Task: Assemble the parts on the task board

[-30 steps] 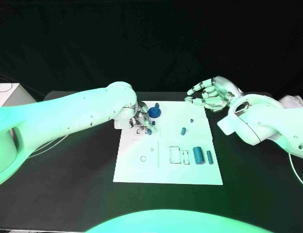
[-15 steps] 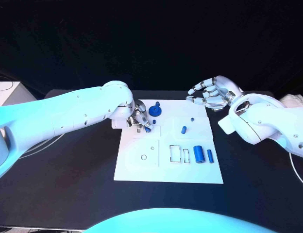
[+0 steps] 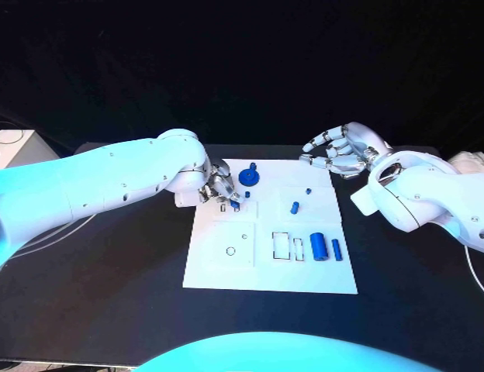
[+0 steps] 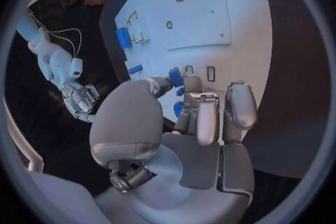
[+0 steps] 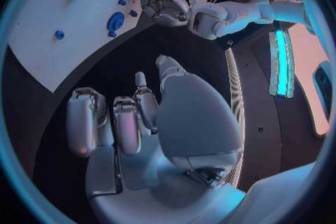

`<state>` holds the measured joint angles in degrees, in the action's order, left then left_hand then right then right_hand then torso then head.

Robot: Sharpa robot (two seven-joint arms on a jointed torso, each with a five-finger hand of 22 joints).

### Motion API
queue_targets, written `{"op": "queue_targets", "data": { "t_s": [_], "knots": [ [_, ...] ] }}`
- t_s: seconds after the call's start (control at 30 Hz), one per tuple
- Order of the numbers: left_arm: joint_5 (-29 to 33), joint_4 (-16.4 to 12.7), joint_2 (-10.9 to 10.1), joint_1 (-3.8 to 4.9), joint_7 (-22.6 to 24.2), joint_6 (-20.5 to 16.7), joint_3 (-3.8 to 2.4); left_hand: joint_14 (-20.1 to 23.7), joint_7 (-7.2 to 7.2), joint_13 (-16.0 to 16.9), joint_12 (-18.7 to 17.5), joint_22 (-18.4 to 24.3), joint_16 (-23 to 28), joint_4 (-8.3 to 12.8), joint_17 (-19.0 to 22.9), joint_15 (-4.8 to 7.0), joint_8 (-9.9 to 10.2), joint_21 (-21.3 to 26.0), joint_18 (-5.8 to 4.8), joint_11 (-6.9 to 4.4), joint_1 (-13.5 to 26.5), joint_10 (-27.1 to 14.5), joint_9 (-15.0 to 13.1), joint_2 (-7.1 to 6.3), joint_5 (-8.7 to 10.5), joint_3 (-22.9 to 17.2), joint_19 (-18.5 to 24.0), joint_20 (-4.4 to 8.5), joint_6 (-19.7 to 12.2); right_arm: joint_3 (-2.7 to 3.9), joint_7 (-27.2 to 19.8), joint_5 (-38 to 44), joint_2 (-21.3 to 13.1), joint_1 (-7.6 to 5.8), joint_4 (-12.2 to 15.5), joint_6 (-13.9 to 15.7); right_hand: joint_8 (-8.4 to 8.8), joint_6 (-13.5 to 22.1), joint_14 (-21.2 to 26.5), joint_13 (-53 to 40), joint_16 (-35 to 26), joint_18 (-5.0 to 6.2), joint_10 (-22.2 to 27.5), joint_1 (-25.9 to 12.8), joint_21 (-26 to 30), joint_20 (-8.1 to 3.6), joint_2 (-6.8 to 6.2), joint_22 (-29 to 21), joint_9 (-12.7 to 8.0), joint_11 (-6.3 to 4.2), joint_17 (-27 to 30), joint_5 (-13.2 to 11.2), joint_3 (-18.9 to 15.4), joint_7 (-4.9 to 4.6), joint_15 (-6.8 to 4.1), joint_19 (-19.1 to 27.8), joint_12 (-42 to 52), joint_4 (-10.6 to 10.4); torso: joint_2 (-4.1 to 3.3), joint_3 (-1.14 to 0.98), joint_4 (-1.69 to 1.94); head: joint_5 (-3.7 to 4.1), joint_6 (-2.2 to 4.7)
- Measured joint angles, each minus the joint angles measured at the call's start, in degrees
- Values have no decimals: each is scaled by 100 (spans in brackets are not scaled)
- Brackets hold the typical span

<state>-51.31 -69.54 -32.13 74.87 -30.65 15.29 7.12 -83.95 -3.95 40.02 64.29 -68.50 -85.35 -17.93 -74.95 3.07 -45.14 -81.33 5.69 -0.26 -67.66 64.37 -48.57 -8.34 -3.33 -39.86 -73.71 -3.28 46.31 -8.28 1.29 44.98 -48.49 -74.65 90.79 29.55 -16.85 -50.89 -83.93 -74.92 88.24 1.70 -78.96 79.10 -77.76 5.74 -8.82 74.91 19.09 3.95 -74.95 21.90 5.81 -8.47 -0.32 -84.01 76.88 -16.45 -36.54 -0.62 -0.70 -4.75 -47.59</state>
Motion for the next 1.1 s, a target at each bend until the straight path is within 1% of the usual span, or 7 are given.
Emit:
{"op": "queue_targets", "data": {
  "t_s": [0.03,0.07,0.1,0.27,0.3,0.57,1.1],
  "knots": [
    [-27,-28,-6,0,-5,-21,-1,0,2,4,15,0,0,0,0,0,0,0,0,-8,22,9,-13,-22,0,0,0,0,2,0,0,0,-1,1,0,0,0,0,0,0,0,0,0,0,0,0,0,0,0,0,0,0,0,0,0,0,0,0,0,-1,0,-1,0],
    [-70,-61,-12,0,-11,-49,-2,0,19,4,24,0,0,43,0,0,0,0,0,-14,30,17,-133,-30,0,-43,0,0,19,0,0,0,-2,2,-1,0,0,0,0,0,0,0,0,0,0,0,0,0,0,0,0,0,0,0,0,0,0,0,0,-1,-1,-1,1],
    [-106,-81,-14,-1,-15,-71,-2,0,19,4,24,0,0,245,0,0,4,0,1,-14,59,18,-134,-59,2,-245,0,0,19,0,0,1,-2,4,-2,0,0,0,0,0,0,0,0,0,0,0,0,0,0,0,0,0,0,0,0,0,0,0,0,-1,-1,-1,1],
    [-309,-103,-3,-2,-36,-178,22,0,19,9,25,-4,0,245,0,0,4,0,0,-13,91,18,-139,-91,2,-245,-21,20,19,-3,0,1,-3,15,-7,-1,0,0,0,0,0,0,0,0,0,0,0,-1,0,0,0,-1,0,0,0,0,0,0,0,2,-4,-7,4],
    [-357,-91,11,-2,-42,-203,28,0,19,17,25,-4,0,245,0,0,6,0,0,-12,92,18,-200,-91,2,-245,-21,20,19,-3,1,1,-3,17,-8,-2,0,0,0,0,0,0,0,0,0,0,0,-1,0,0,1,-1,0,0,0,0,0,0,-1,2,-3,-11,5],
    [-595,8,138,-12,-72,-332,48,0,19,74,62,-9,-23,245,1,0,3,0,0,-13,107,58,-206,-106,3,-245,-21,20,19,-4,1,2,2,33,-10,-5,0,0,0,1,0,0,0,0,0,0,0,-1,-1,0,1,20,16,0,0,0,0,-16,-5,4,-7,-19,3],
    [-934,93,270,-95,-107,-421,70,-20,60,179,143,-17,-45,262,2,20,-31,0,0,-45,160,170,-209,-159,4,-228,-21,20,62,-5,1,3,-5,39,-3,-7,0,0,0,1,0,0,0,0,0,0,0,3,3,0,2,20,16,0,0,0,0,-16,-12,9,-10,2,-25]
  ]
}}
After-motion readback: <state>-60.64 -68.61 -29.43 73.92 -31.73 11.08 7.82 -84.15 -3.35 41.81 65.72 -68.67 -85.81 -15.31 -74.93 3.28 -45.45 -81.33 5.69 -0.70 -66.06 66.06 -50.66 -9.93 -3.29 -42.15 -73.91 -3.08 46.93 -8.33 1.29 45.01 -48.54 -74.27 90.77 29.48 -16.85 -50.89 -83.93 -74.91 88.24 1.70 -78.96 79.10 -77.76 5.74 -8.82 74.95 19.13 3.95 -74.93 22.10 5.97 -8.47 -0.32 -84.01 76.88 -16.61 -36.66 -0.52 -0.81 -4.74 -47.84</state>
